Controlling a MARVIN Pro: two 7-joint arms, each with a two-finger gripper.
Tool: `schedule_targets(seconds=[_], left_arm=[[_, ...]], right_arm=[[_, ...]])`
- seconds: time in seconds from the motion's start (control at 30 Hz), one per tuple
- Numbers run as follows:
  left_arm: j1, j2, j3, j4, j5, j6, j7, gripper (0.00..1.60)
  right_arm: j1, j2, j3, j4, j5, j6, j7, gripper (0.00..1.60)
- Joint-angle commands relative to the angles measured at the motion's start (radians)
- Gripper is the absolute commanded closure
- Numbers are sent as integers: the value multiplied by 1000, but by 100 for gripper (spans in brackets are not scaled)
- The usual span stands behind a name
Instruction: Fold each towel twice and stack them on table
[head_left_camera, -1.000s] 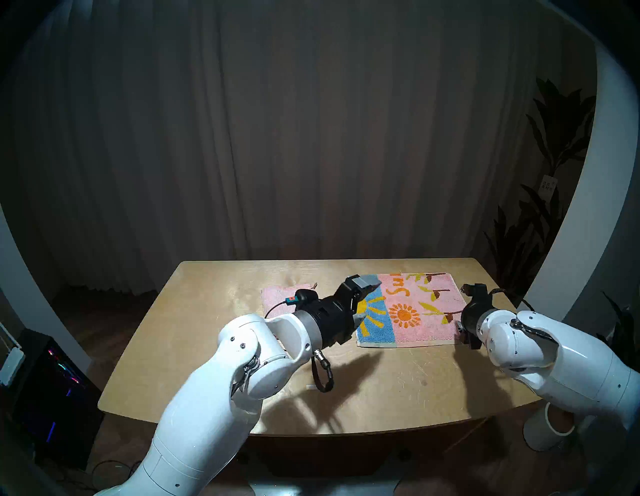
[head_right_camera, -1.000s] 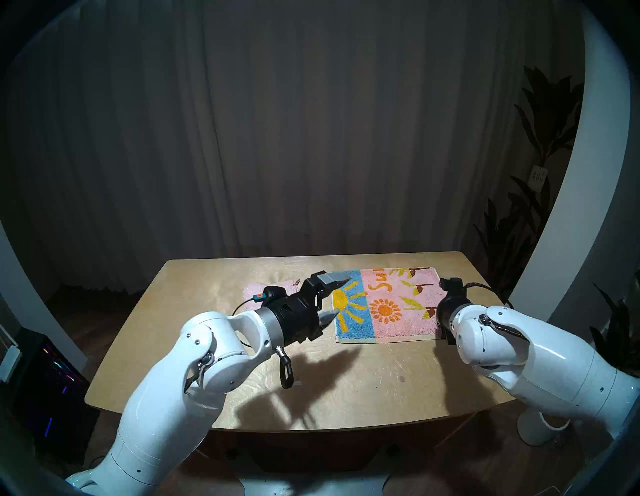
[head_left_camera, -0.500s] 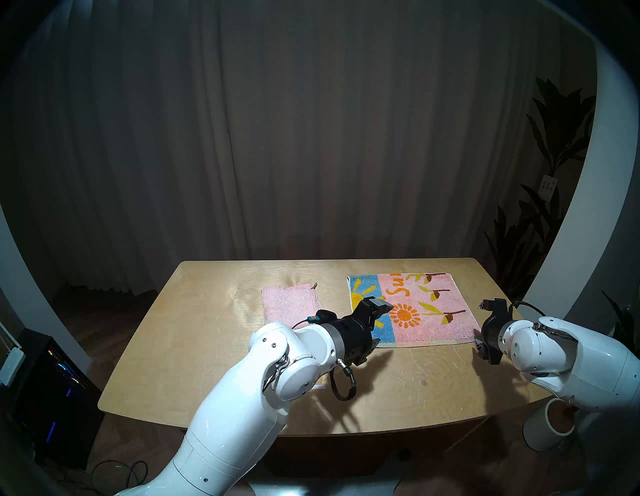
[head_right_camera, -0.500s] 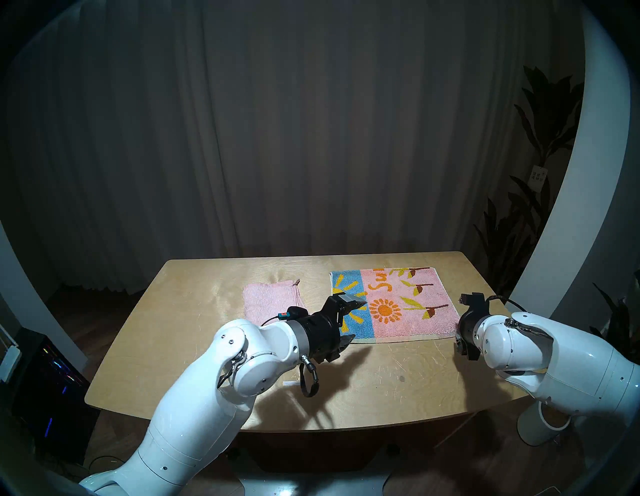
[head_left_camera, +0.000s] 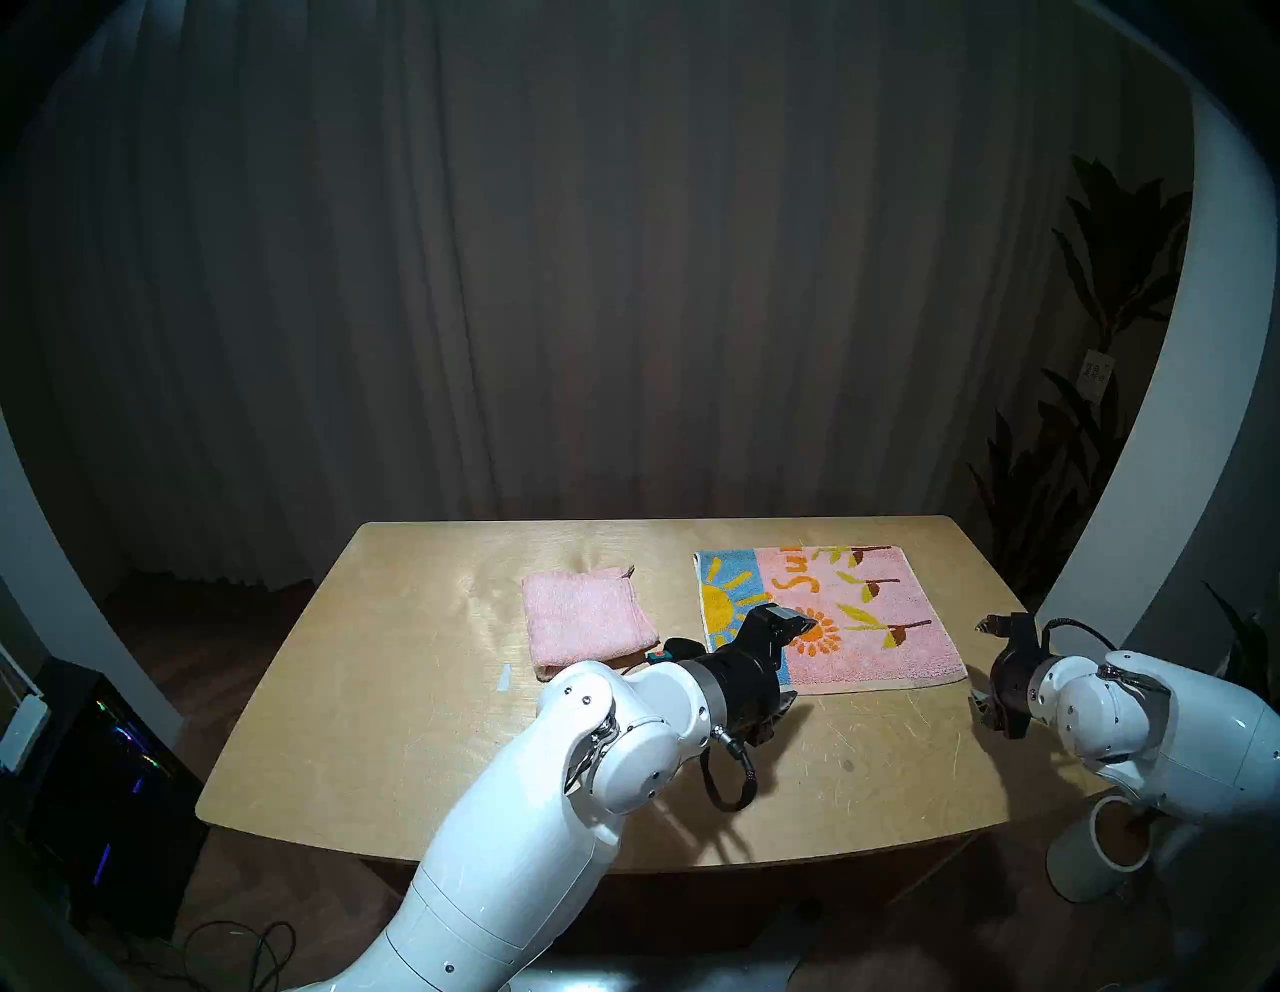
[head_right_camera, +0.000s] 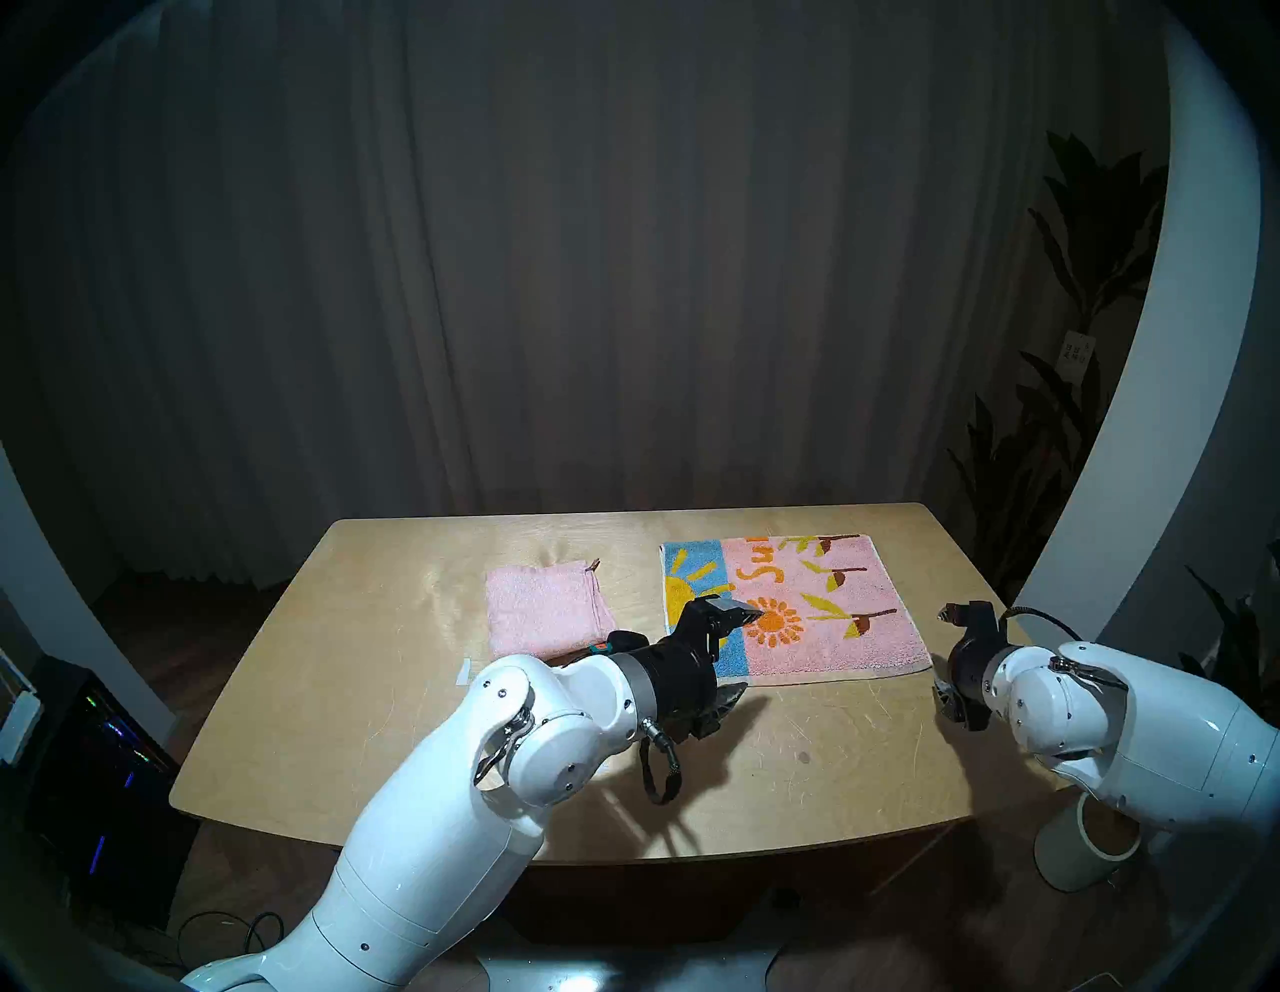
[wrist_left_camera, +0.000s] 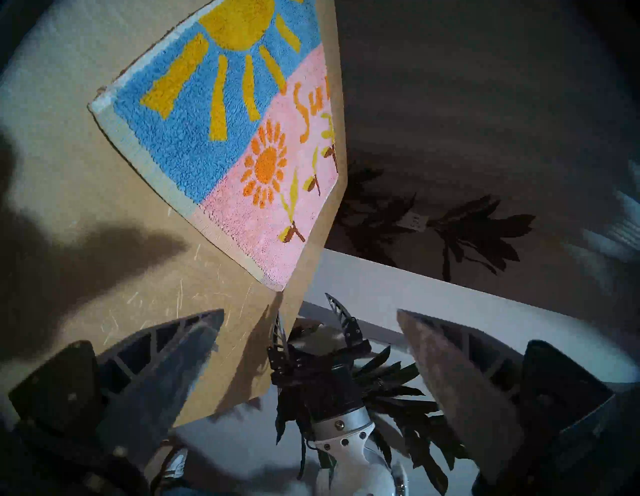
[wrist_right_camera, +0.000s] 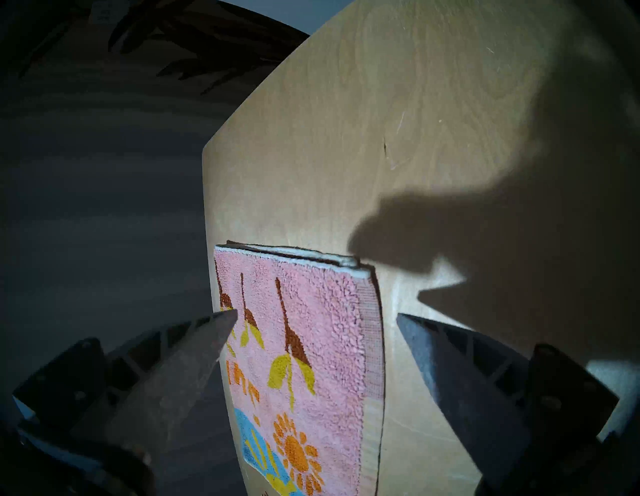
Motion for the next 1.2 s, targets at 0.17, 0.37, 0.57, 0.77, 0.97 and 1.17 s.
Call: schedule_targets(seconds=[0.17,0.37,0.57,0.77,0.97,1.17], left_arm=[[-15,-39,13,61,27,-58,-84,0],[-28,-46,27,113,72,-105,-119,0],[-29,-48,32,138,123,-149,-131,0],[-29,-47,38,143,133,-162,-123,0],[-55,-49,45,173,146,-166,-95,0],[-83,-57,56,200,170,-184,-45,0]], right_arm=[[-37,-78,18,106,-2,204,68,0],[3,-109,-7,161,-2,309,71,0],[48,-129,-14,203,-2,415,47,0],[78,-143,-22,220,-2,433,15,0],[115,-169,-34,238,-2,422,-13,0],[144,-187,-46,250,-2,417,-28,0]])
